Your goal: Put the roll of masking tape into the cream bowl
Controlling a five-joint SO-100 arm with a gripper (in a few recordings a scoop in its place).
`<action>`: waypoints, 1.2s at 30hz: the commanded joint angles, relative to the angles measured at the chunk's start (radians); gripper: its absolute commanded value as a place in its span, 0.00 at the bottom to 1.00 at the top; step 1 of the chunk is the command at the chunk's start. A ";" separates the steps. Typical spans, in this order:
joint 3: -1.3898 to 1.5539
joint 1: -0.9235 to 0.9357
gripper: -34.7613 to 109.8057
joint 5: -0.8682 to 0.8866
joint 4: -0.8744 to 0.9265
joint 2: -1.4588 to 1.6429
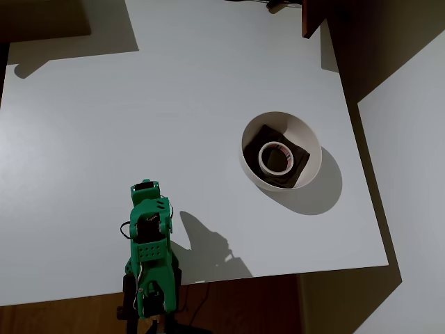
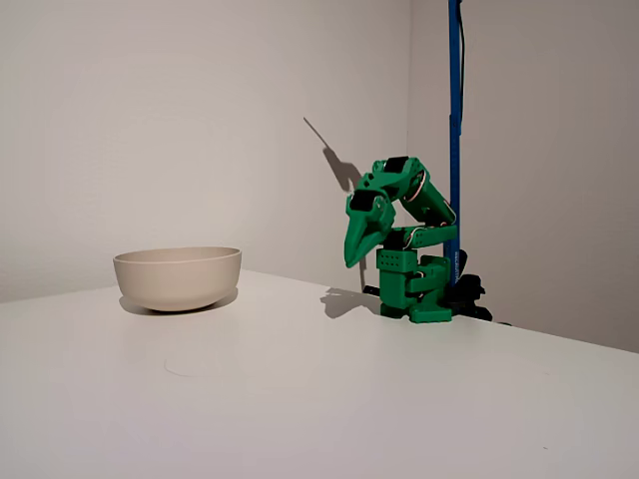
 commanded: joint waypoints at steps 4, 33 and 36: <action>0.115 -0.018 0.18 0.000 0.037 0.109; 0.169 0.025 0.22 0.038 0.117 0.106; 0.169 0.025 0.21 0.038 0.117 0.106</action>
